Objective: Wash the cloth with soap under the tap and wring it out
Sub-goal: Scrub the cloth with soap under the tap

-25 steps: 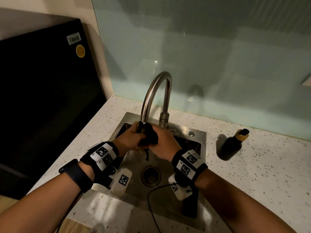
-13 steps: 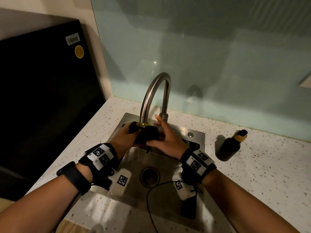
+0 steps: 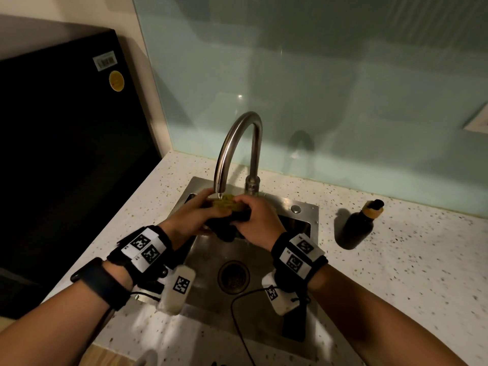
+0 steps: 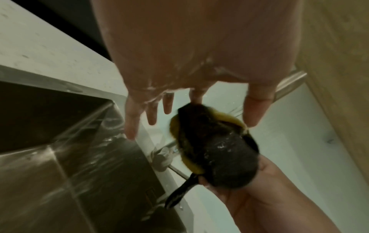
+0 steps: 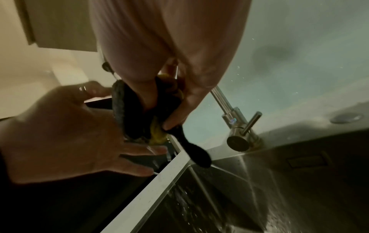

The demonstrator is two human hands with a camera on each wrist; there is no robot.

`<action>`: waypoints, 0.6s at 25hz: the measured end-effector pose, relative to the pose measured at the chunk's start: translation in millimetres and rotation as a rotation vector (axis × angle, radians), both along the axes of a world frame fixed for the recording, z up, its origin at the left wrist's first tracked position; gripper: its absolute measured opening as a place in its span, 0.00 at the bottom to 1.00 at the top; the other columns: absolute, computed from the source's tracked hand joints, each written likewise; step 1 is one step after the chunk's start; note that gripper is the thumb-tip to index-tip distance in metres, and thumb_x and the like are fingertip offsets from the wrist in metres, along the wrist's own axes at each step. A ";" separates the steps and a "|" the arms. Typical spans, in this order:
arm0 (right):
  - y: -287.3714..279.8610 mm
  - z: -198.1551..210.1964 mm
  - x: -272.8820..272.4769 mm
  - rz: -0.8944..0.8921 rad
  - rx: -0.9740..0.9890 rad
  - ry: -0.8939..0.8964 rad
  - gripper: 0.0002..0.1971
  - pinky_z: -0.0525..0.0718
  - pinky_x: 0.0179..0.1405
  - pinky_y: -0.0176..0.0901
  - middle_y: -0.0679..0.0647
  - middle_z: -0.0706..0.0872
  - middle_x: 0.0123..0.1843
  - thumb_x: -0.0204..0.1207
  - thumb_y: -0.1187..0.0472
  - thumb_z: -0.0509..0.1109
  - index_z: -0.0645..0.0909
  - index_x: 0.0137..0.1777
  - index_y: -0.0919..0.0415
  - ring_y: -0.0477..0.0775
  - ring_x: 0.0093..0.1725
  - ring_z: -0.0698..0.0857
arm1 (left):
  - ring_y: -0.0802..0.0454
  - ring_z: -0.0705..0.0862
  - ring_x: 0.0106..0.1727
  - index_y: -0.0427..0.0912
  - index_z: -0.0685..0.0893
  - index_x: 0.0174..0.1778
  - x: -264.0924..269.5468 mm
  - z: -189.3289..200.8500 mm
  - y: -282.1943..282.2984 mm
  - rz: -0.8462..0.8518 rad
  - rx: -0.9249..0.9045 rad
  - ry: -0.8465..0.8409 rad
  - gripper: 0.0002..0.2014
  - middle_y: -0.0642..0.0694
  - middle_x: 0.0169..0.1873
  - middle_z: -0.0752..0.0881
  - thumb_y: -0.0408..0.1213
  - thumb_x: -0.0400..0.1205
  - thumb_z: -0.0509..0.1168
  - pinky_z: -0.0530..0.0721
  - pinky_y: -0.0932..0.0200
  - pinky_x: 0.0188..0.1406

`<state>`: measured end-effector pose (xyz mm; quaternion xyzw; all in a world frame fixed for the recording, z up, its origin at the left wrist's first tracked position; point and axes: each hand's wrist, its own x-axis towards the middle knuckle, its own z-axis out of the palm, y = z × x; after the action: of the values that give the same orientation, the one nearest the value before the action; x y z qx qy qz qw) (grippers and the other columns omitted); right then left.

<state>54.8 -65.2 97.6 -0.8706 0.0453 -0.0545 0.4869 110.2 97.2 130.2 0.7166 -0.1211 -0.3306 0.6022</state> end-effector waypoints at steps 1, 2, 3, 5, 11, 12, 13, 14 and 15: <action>4.6 0.8 0.5 0.008 -0.036 -0.032 0.22 0.83 0.55 0.27 0.41 0.82 0.53 0.71 0.67 0.79 0.80 0.63 0.54 0.39 0.53 0.81 | 0.49 0.89 0.51 0.49 0.77 0.66 -2.7 0.3 -3.1 -0.026 0.011 -0.037 0.20 0.45 0.55 0.86 0.40 0.79 0.72 0.89 0.60 0.46; 7.1 2.6 0.1 0.023 -0.030 -0.038 0.25 0.82 0.51 0.24 0.43 0.82 0.55 0.69 0.66 0.80 0.78 0.64 0.54 0.39 0.52 0.81 | 0.54 0.88 0.47 0.46 0.77 0.64 -5.2 -0.1 -7.4 -0.035 0.052 -0.097 0.16 0.47 0.52 0.86 0.38 0.81 0.70 0.87 0.70 0.39; 7.2 1.7 1.4 0.040 0.028 -0.011 0.30 0.83 0.51 0.24 0.45 0.82 0.59 0.68 0.66 0.82 0.75 0.68 0.52 0.40 0.54 0.82 | 0.56 0.87 0.46 0.41 0.77 0.65 -5.2 -1.8 -9.1 -0.016 0.078 -0.138 0.16 0.46 0.50 0.86 0.38 0.83 0.68 0.85 0.73 0.38; 2.5 0.0 2.3 0.102 0.208 0.068 0.45 0.85 0.63 0.40 0.49 0.78 0.69 0.63 0.64 0.85 0.65 0.78 0.47 0.49 0.65 0.81 | 0.49 0.89 0.50 0.37 0.77 0.67 -0.6 -5.6 -9.4 0.045 0.034 -0.108 0.16 0.39 0.53 0.87 0.40 0.85 0.64 0.89 0.62 0.47; 14.4 -5.4 6.3 0.109 -0.055 0.050 0.41 0.79 0.72 0.49 0.51 0.79 0.71 0.66 0.58 0.83 0.68 0.79 0.52 0.51 0.71 0.78 | 0.61 0.89 0.33 0.37 0.81 0.43 -14.0 0.8 -18.7 0.015 -0.027 -0.141 0.14 0.41 0.37 0.86 0.30 0.89 0.53 0.86 0.68 0.32; 16.2 -6.2 6.3 0.086 -0.074 -0.009 0.32 0.83 0.67 0.46 0.50 0.83 0.64 0.69 0.62 0.81 0.74 0.73 0.54 0.49 0.64 0.82 | 0.63 0.87 0.28 0.36 0.79 0.42 -14.2 0.6 -19.4 0.019 -0.003 -0.150 0.14 0.41 0.35 0.83 0.28 0.89 0.52 0.84 0.70 0.27; 16.0 -7.5 6.0 0.071 -0.096 -0.060 0.25 0.85 0.61 0.40 0.48 0.85 0.57 0.70 0.65 0.78 0.78 0.67 0.56 0.46 0.56 0.84 | 0.63 0.85 0.25 0.34 0.78 0.44 -13.1 -0.4 -19.1 0.022 0.011 -0.137 0.12 0.40 0.35 0.81 0.27 0.89 0.52 0.82 0.70 0.23; 14.8 -7.8 4.7 0.061 -0.113 -0.096 0.19 0.84 0.54 0.33 0.45 0.84 0.51 0.71 0.67 0.77 0.80 0.62 0.58 0.41 0.49 0.83 | 0.61 0.86 0.26 0.32 0.77 0.50 -10.4 -1.4 -16.9 0.015 0.015 -0.102 0.08 0.37 0.38 0.81 0.28 0.89 0.53 0.83 0.68 0.24; 12.6 -6.5 3.3 0.053 -0.128 -0.119 0.16 0.80 0.49 0.27 0.43 0.83 0.46 0.71 0.69 0.76 0.81 0.57 0.58 0.36 0.44 0.82 | 0.58 0.88 0.33 0.33 0.75 0.58 -7.0 -1.7 -13.7 0.008 0.002 -0.035 0.06 0.34 0.45 0.82 0.31 0.88 0.56 0.86 0.63 0.29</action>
<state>58.2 -52.5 91.1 -0.8959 -0.0102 -0.0958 0.4336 103.2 83.5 128.5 0.7234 -0.1284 -0.3158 0.6004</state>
